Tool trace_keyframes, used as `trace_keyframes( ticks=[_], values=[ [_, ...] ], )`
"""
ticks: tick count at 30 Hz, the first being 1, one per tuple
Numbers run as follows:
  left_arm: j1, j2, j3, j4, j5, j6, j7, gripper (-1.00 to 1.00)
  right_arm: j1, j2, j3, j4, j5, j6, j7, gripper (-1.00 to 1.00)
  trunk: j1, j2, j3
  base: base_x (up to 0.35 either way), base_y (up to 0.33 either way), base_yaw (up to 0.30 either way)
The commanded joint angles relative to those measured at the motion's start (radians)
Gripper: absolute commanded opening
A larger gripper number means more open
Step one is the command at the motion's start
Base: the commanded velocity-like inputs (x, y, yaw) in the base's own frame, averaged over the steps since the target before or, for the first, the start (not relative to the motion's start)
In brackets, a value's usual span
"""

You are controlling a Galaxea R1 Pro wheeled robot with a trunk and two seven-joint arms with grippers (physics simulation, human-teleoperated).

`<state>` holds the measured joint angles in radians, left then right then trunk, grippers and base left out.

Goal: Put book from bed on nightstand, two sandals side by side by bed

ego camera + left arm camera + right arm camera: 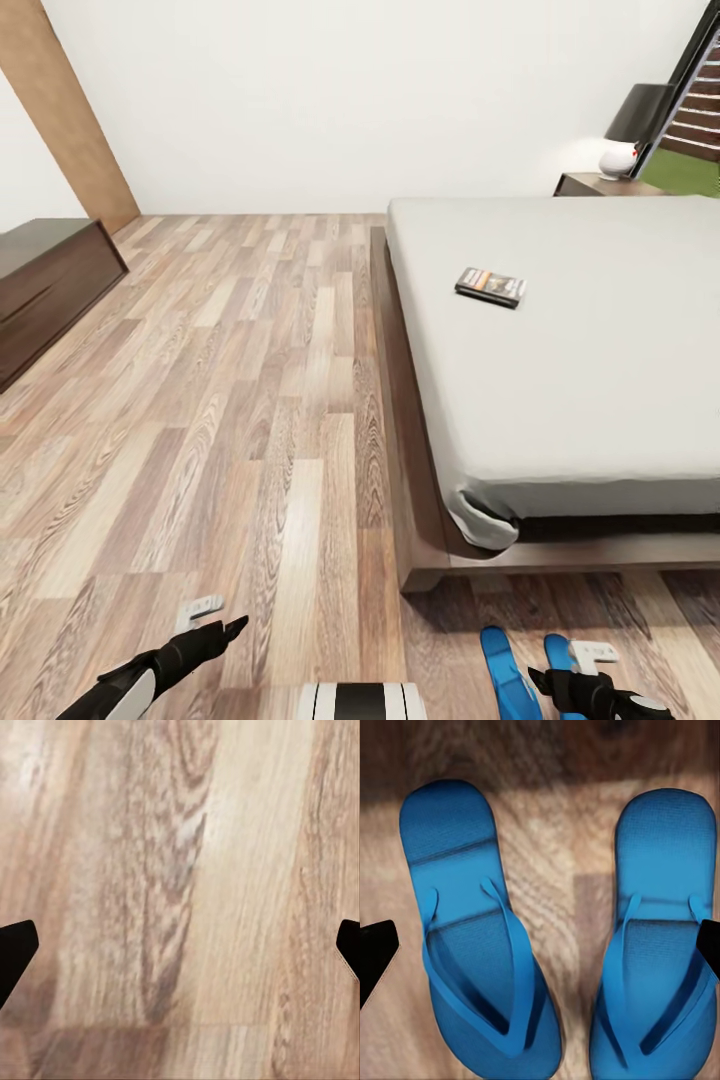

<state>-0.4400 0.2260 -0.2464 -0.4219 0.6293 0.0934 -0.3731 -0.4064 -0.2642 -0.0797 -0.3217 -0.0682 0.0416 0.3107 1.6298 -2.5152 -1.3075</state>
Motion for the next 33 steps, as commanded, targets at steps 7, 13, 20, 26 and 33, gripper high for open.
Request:
trace_keyframes(
  ticks=[7,13,20,26,33],
  values=[
    [0.000,0.000,-0.004,0.000,0.010,0.006,-0.001,1.00,0.000,0.000,-0.006,0.000,-0.007,0.004,0.007,1.00,-0.003,0.001,0.027,0.000,0.000,0.000],
    [0.000,-0.011,-0.004,0.001,0.010,0.006,-0.001,1.00,0.000,0.001,-0.004,0.022,-0.008,0.004,0.006,1.00,-0.006,0.003,0.050,0.000,0.000,0.000],
    [0.000,-0.046,-0.005,0.015,0.007,0.007,0.015,1.00,0.000,0.081,-0.004,0.107,0.000,0.003,0.003,1.00,-0.009,0.004,0.077,0.000,0.000,0.000],
    [0.000,-0.077,-0.005,0.050,0.002,0.006,0.097,1.00,0.000,0.126,-0.005,0.115,0.001,0.003,0.002,1.00,-0.012,0.006,0.100,0.000,0.000,0.000],
    [0.001,-0.080,-0.005,0.082,-0.003,0.006,0.111,1.00,0.000,0.129,-0.005,0.115,-0.001,0.003,0.002,1.00,-0.015,0.007,0.127,0.000,0.000,0.000]
  ],
)
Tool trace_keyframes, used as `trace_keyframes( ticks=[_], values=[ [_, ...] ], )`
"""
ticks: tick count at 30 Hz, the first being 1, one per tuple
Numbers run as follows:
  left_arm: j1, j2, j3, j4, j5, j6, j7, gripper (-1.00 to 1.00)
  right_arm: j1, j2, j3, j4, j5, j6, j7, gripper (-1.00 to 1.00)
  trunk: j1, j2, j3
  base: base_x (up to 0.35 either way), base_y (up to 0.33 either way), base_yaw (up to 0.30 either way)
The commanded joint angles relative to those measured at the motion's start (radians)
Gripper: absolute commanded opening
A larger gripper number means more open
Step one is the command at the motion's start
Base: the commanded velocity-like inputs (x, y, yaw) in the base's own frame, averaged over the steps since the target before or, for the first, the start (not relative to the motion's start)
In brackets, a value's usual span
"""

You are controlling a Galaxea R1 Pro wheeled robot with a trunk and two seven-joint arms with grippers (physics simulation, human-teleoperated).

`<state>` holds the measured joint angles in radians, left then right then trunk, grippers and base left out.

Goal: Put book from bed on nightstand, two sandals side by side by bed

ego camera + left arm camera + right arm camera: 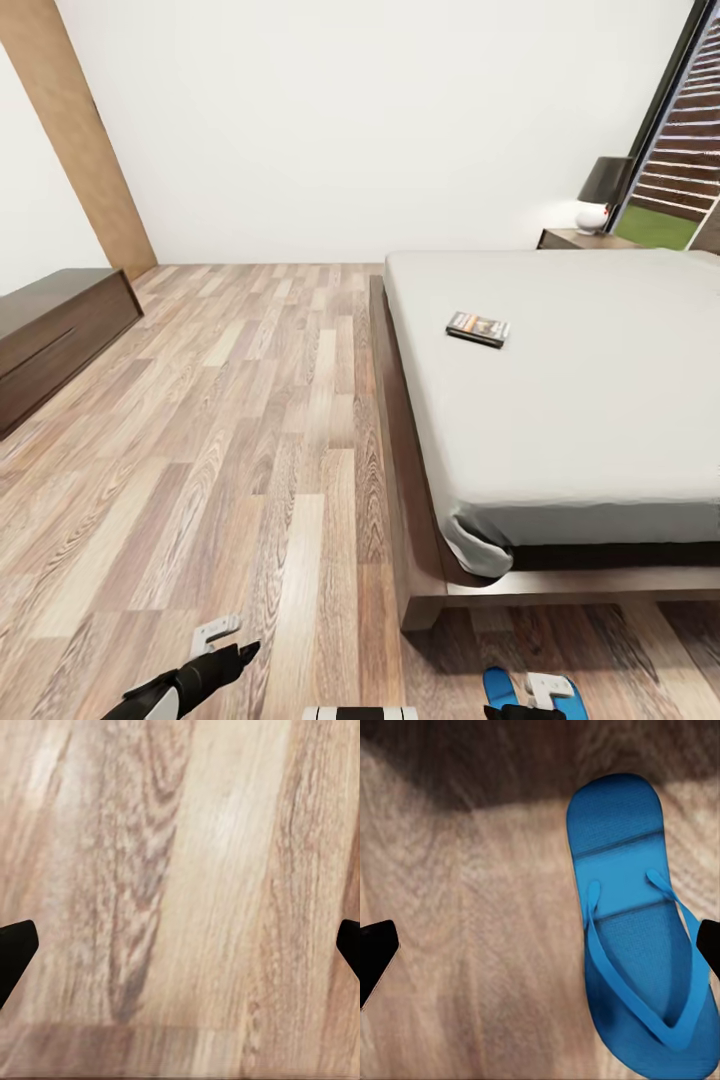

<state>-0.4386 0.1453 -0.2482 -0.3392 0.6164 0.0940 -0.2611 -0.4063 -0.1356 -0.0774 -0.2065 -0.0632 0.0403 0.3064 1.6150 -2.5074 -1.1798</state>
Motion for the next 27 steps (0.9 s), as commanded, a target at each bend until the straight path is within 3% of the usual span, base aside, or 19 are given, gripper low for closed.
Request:
trace_keyframes(
  ticks=[1,27],
  values=[
    [0.000,0.001,-0.003,0.005,0.009,0.005,-0.001,1.00,0.000,0.000,-0.008,0.000,-0.006,0.004,0.006,1.00,-0.001,0.000,0.003,0.000,0.000,0.000],
    [0.000,-0.003,-0.005,0.037,0.008,0.004,0.000,1.00,0.000,0.001,-0.009,0.035,-0.012,0.004,0.006,1.00,-0.012,0.006,0.104,0.000,0.000,0.000]
  ],
)
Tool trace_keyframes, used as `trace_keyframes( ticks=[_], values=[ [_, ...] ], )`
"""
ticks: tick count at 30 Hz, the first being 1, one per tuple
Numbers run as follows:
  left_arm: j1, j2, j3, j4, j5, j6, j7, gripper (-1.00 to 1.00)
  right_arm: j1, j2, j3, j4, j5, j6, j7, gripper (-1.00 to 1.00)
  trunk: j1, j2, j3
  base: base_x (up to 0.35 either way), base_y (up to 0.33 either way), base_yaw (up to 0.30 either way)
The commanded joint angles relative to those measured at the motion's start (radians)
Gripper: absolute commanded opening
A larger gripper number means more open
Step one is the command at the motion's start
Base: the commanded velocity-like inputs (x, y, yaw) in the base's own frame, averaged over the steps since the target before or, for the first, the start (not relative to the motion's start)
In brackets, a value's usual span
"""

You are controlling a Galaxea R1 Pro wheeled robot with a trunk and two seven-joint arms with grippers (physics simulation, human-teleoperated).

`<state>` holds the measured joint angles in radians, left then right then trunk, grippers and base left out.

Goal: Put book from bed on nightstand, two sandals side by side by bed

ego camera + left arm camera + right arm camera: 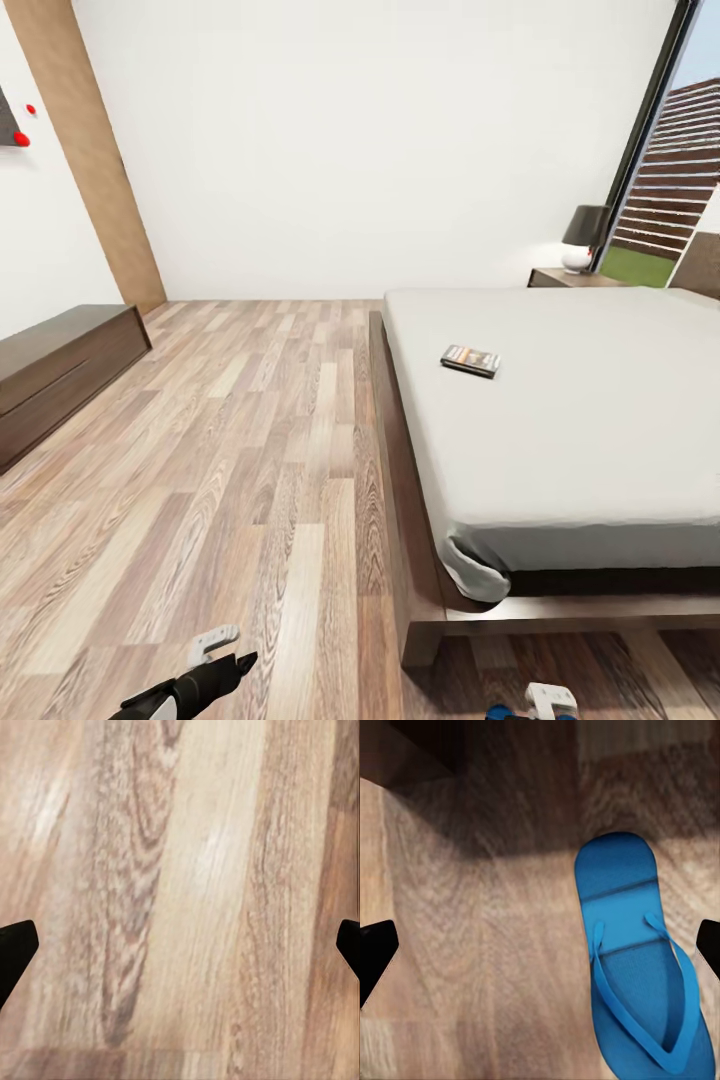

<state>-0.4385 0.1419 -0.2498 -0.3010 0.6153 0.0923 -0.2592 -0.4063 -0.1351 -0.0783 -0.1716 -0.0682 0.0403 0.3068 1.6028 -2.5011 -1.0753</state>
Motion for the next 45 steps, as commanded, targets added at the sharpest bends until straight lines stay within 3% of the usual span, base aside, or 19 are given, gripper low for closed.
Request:
trace_keyframes(
  ticks=[1,6,45],
  values=[
    [0.000,-0.003,-0.003,-0.001,0.009,0.006,-0.002,1.00,0.000,0.000,-0.008,0.000,-0.007,0.004,0.006,1.00,-0.001,0.000,0.003,0.000,0.000,0.000],
    [0.000,-0.009,-0.003,-0.001,0.009,0.006,-0.002,1.00,0.000,0.000,-0.008,0.000,-0.007,0.004,0.006,1.00,-0.003,0.002,0.022,0.000,0.000,0.000],
    [0.000,-0.010,-0.002,-0.001,0.009,0.006,-0.002,1.00,0.000,-0.001,-0.008,0.000,-0.007,0.004,0.006,1.00,-0.153,0.275,0.145,0.000,0.000,0.000]
  ],
)
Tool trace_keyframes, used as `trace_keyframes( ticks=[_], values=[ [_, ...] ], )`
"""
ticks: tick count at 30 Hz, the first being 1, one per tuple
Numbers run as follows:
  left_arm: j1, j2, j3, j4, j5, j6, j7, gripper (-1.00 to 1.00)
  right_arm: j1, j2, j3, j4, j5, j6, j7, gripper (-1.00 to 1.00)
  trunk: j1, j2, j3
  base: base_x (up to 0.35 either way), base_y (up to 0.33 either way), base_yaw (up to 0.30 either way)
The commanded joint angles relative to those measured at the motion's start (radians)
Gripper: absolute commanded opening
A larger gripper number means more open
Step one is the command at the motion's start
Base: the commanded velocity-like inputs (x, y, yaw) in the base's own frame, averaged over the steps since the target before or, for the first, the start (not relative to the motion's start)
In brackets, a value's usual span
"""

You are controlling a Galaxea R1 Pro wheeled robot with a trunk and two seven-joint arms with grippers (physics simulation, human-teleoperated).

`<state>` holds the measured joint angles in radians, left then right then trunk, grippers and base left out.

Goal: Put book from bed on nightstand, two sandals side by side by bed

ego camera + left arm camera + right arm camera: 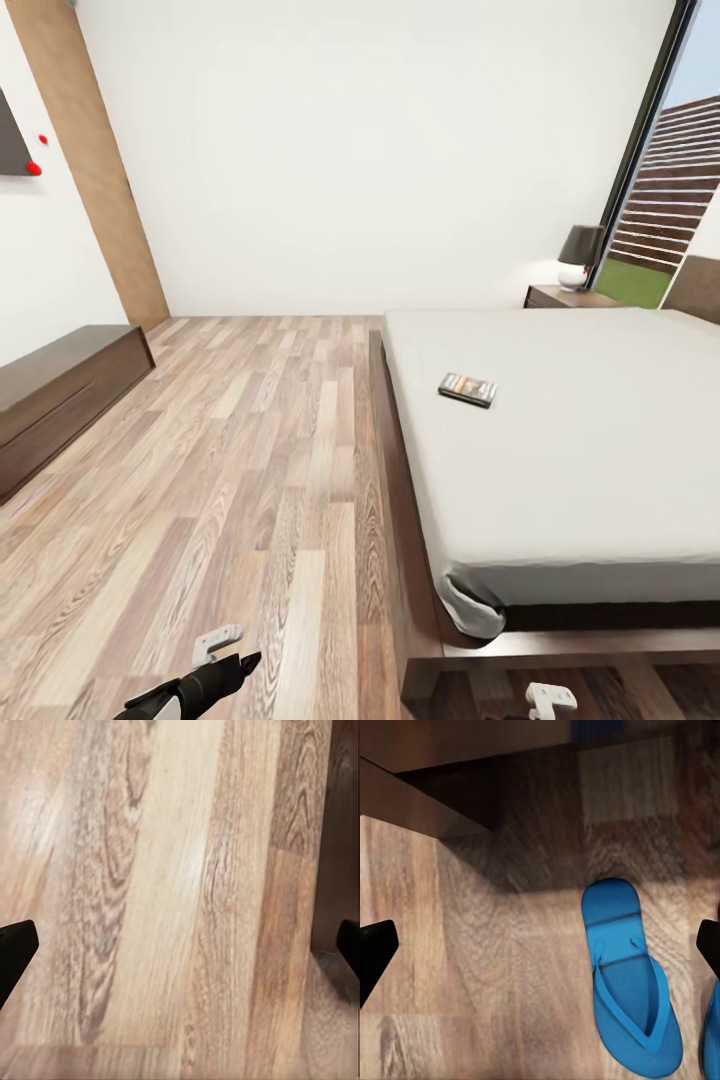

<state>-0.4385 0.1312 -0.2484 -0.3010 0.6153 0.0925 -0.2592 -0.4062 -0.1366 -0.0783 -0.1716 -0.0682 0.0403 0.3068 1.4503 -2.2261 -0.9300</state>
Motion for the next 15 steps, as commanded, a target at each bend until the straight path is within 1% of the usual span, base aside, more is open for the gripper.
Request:
trace_keyframes(
  ticks=[1,4,7,15],
  values=[
    [0.000,0.001,-0.003,-0.001,0.009,0.006,-0.002,1.00,0.000,0.000,-0.008,0.000,-0.007,0.004,0.006,1.00,-0.004,0.007,0.002,0.000,0.000,0.015],
    [0.000,0.001,-0.003,-0.001,0.009,0.006,-0.002,1.00,0.000,0.001,-0.008,0.000,-0.007,0.004,0.006,1.00,-0.016,0.028,0.012,0.000,0.000,0.076],
    [0.000,0.001,-0.003,-0.001,0.009,0.007,-0.002,1.00,0.000,0.001,-0.008,0.000,-0.007,0.004,0.006,1.00,-0.027,0.049,0.021,0.000,0.000,0.187],
    [0.000,0.001,-0.003,-0.001,0.009,0.006,-0.002,1.00,0.000,0.000,-0.008,0.000,-0.007,0.004,0.006,1.00,-0.027,0.049,0.018,0.000,0.000,0.256]
  ],
)
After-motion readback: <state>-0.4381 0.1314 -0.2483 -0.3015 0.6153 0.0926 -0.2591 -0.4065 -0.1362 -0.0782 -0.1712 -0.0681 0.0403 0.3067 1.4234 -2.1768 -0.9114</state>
